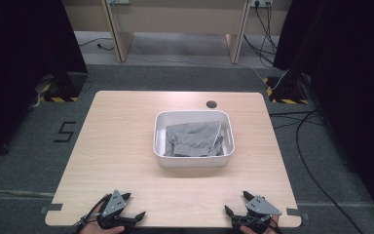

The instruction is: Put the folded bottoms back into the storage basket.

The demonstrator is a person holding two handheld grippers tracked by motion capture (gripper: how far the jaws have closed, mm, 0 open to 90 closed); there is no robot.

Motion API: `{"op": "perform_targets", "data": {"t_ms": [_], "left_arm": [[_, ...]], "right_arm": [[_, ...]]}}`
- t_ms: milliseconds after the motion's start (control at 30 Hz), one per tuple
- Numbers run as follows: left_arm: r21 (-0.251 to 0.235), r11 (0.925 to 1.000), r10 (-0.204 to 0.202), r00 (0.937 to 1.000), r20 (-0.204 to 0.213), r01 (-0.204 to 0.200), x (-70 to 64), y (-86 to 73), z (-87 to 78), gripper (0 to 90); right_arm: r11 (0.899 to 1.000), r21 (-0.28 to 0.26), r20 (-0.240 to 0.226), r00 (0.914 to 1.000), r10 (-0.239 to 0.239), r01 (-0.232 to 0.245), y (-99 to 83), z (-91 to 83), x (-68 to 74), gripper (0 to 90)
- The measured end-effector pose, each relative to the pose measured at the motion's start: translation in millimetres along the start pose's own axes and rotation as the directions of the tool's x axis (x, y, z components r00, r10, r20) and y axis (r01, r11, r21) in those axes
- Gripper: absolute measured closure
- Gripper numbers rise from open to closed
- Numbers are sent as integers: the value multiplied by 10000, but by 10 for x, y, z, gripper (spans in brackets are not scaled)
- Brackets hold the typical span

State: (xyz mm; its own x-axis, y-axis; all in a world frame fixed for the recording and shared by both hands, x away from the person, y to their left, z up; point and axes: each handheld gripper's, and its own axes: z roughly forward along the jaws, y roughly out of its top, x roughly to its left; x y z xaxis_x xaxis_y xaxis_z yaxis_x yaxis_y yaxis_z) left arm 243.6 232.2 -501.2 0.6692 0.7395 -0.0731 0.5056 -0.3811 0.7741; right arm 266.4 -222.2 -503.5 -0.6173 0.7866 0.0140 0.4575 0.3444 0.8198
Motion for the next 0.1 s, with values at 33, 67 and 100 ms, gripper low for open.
{"op": "perform_targets", "data": {"t_ms": [33,67,100], "left_arm": [[-5,10000,-10,10000,-27,10,-1,1,2,145],[-14,10000,-20,10000,-18,20,0,0,3,145],[-22,10000,-21,10000,-16,21,1,0,3,145]], "right_arm": [[10000,-24,-31,10000,-28,28,-2,2,-2,143],[10000,-39,-51,10000,-25,24,-4,2,-1,143],[10000,-39,-63,10000,-42,42,-4,2,-1,143]]}}
